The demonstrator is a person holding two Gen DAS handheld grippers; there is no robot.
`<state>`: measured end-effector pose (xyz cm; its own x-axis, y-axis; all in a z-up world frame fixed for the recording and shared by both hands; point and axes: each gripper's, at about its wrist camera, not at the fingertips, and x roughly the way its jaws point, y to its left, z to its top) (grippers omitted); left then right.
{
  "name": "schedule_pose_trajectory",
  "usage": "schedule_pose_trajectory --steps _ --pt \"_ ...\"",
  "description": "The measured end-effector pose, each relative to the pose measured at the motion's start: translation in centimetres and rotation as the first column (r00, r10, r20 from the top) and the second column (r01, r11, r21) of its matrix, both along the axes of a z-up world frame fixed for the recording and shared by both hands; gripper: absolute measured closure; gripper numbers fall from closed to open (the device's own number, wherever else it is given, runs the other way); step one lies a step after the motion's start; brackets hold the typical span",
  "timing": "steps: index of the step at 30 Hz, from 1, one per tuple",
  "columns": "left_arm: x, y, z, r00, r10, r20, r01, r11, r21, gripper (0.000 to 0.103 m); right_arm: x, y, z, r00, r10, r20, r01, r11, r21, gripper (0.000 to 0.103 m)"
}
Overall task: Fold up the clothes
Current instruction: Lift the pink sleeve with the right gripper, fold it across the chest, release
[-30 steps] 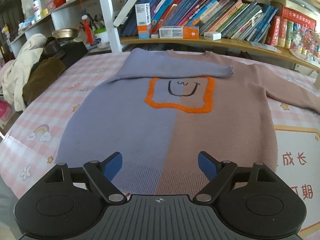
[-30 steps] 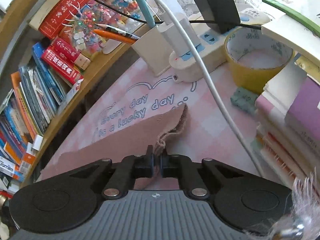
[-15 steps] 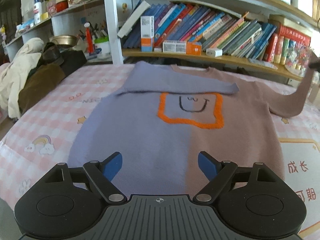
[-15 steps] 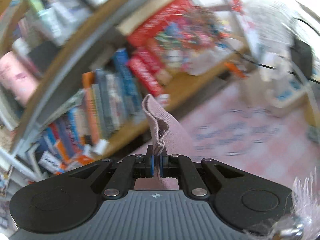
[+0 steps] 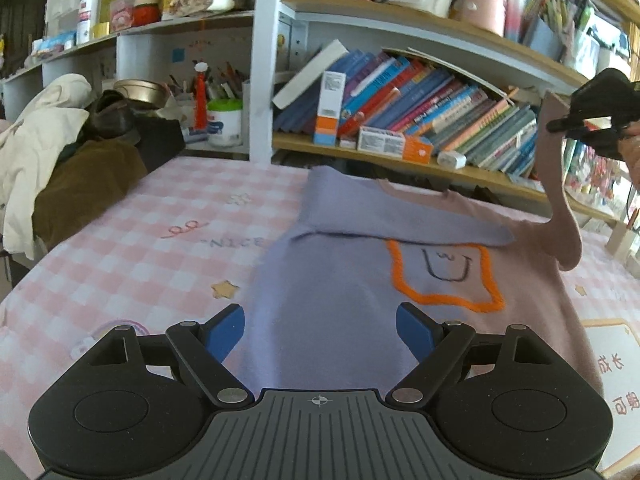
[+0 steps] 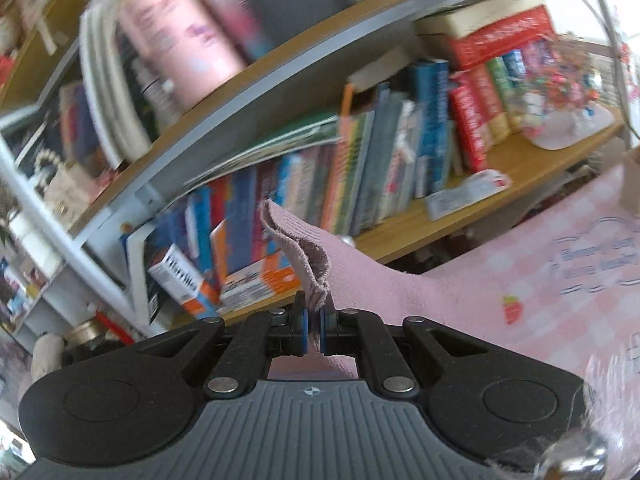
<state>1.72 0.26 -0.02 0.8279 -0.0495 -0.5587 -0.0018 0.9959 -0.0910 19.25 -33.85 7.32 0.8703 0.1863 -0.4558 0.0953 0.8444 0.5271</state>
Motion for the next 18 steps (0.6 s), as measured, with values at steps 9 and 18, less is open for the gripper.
schedule_pose_trajectory --steps 9,18 --pt "0.3 5.3 -0.1 1.000 0.007 0.002 -0.007 1.000 -0.020 0.017 2.5 9.4 -0.4 0.996 0.082 -0.019 -0.083 0.994 -0.069 0.098" --pt "-0.2 8.9 -0.2 0.998 0.065 -0.015 -0.065 0.998 -0.011 0.017 6.2 16.3 -5.2 0.981 0.119 -0.153 -0.131 0.989 -0.074 0.098"
